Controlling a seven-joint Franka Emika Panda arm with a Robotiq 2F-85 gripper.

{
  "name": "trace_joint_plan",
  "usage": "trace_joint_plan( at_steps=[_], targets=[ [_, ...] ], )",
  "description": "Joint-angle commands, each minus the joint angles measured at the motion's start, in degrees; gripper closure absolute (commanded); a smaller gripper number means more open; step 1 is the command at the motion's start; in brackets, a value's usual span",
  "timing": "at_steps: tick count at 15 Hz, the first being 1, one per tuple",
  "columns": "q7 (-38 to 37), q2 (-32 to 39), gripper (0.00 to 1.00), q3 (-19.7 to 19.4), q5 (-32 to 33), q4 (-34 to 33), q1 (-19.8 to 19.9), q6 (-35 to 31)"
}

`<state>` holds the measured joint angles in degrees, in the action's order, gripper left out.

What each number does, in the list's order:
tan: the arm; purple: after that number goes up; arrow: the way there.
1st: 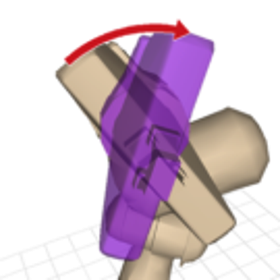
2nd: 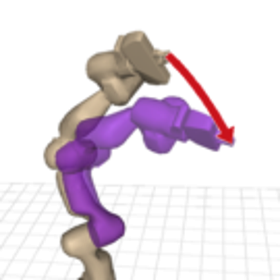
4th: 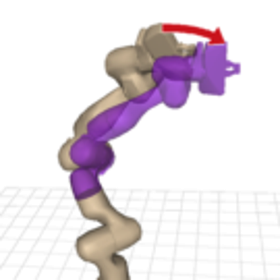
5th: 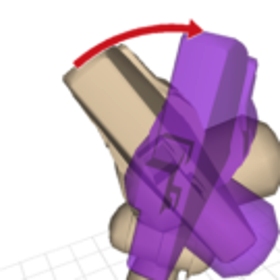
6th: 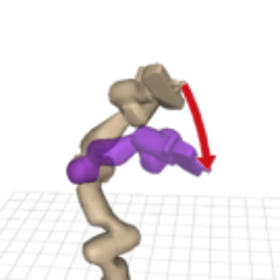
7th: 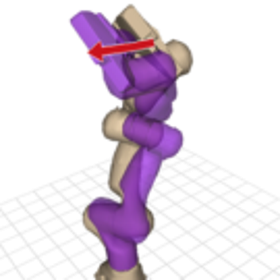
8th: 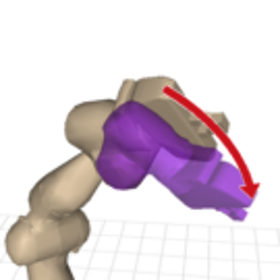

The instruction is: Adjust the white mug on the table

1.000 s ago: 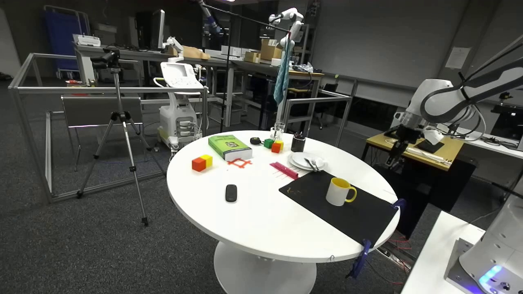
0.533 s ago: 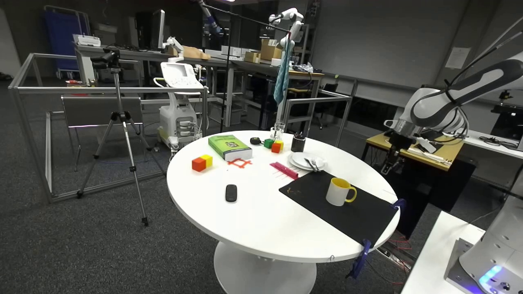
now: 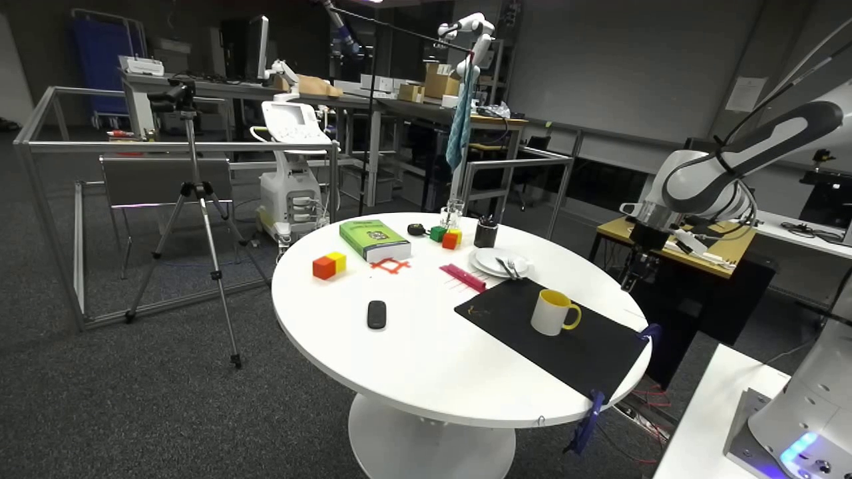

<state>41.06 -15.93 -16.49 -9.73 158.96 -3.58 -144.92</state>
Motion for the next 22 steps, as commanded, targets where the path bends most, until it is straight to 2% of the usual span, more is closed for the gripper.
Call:
trace_joint_plan(
  at_steps=[1,7,10,12,14,17,19,22],
  targets=[
    [0.27,-0.03,0.00,1.33,-0.48,-0.03,1.21,0.23],
    [11.17,3.02,0.00,0.52,-3.56,-0.01,-1.12,-4.19],
    [15.51,5.78,0.00,0.85,-5.82,0.04,-1.78,-11.78],
    [20.61,7.22,0.00,0.35,-11.61,0.05,-3.88,-15.61],
    [25.90,7.98,0.00,-1.10,-20.72,0.05,-7.85,-18.45],
    [35.06,8.13,0.00,-1.49,-33.47,0.03,-11.83,-19.10],
    [40.43,8.97,0.00,-1.61,-38.93,-0.54,-13.17,-18.25],
    [47.22,10.73,0.00,-1.71,-43.01,-1.34,-13.64,-17.74]
  ],
)
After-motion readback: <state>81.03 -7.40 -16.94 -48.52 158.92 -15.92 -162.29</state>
